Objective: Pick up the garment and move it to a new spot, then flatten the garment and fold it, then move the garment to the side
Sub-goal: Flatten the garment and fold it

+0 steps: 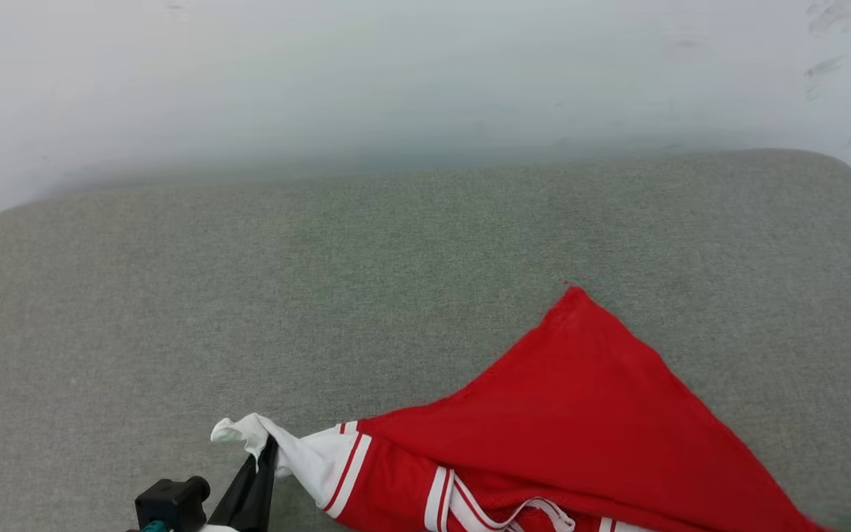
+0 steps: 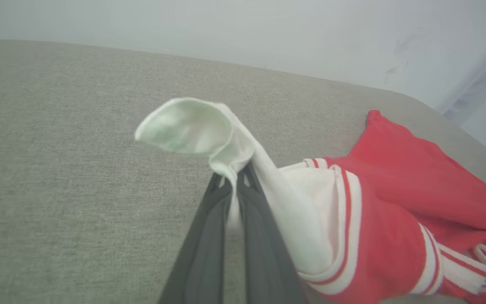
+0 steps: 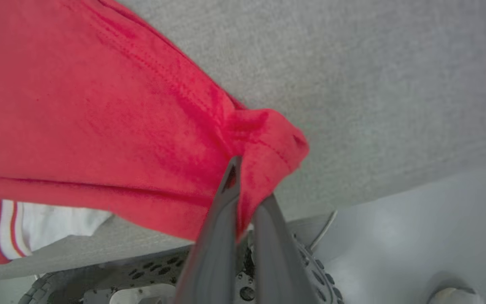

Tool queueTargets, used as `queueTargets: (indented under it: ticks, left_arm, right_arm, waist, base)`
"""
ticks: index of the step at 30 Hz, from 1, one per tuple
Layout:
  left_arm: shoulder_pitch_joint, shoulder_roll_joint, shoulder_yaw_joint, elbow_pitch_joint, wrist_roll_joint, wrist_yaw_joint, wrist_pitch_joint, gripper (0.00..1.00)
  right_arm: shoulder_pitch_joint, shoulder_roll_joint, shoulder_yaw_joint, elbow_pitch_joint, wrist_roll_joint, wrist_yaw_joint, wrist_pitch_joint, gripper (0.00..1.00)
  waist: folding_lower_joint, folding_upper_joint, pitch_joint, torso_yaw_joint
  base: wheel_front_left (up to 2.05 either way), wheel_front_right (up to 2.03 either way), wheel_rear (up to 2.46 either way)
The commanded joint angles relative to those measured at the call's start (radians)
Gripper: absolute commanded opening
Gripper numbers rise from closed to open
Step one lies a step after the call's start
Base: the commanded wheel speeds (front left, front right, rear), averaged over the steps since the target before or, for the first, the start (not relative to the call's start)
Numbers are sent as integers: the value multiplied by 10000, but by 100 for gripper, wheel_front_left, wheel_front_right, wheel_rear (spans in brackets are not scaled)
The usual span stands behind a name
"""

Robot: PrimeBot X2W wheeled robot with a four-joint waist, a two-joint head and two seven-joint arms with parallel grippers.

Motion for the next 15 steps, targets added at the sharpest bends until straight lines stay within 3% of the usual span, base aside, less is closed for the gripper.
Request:
queueTargets:
  ticks: [1,4,5,6,7,10,15]
  left_arm:
    - [64,52,29,44,-1,-3,-22,0]
    - [103,84,-21,159,-5,-16,-22,0]
    - [92,119,-77,196,57,-19,-22,0]
    - [70,116,-99,210,50,-22,-22,0]
    - [46,108,-126,221,52,-23,-22,0]
    - [0,108,-168,239,47,-31,-22,0]
    - [-150,108,-267,234,102,-32,-22,0]
  right_arm:
    - [320,300,-110,-95,-8,-7,-111,0]
    - [853,772,-314,-117,-17,-7,-345,0]
    - [945,878,-302,-100,29,-7,-526,12]
    - [996,968,-293,-75,96,-7,-760,47]
    - [1008,1030,-289,-61,204,-7,-1039,100]
    - [910,1092,-311,-76,205,-7,-1821,100]
    - [367,982,69,-204,169,-5,-4298,100]
  waist:
    - [2,0,-100,-87]
    - [2,0,-134,-102]
    - [2,0,-133,-106]
    - [2,0,-128,-108]
    - [2,0,-122,-102]
    - [2,0,-100,-83]
    - [2,0,-19,54]
  base:
    - [0,0,0]
    - [0,0,0]
    - [0,0,0]
    - [0,0,0]
    - [0,0,0]
    - [0,0,0]
    - [0,0,0]
